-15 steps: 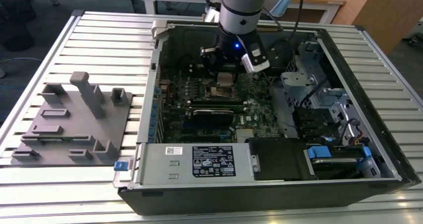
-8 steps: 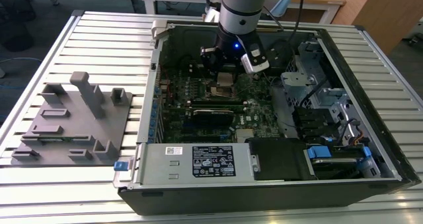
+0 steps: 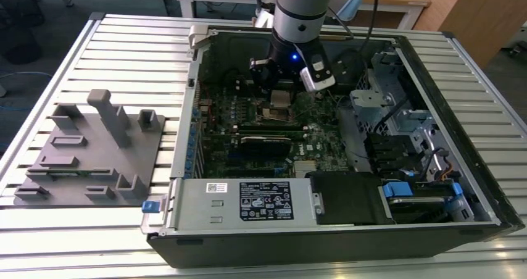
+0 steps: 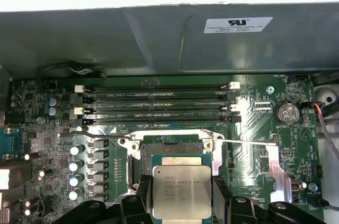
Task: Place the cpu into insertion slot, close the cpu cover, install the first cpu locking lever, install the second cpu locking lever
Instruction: 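Place the cpu into insertion slot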
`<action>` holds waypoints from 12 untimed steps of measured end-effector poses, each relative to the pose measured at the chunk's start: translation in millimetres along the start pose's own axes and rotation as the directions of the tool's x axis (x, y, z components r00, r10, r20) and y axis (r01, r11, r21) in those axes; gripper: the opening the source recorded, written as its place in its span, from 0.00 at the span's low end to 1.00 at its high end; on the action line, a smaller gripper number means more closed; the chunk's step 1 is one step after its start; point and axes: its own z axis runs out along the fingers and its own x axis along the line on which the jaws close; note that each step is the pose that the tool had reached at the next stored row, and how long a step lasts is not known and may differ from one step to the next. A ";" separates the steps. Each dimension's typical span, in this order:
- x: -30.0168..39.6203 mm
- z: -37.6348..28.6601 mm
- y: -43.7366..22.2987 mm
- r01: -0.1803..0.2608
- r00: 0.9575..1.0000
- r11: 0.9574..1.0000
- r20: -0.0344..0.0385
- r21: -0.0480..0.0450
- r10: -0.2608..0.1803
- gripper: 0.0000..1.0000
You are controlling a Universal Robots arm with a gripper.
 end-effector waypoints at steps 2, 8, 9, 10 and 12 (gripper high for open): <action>0.0 0.0 0.0 -0.002 1.000 1.000 0.000 0.000 0.002 0.54; 0.0 0.3 0.0 -0.013 1.000 1.000 0.001 0.000 0.013 0.54; 0.0 0.4 0.0 -0.019 1.000 1.000 0.002 0.000 0.019 0.54; 0.0 0.5 -0.1 -0.025 1.000 1.000 0.002 0.000 0.025 0.54; 0.0 0.6 -0.1 -0.038 0.999 0.999 0.003 0.000 0.038 0.54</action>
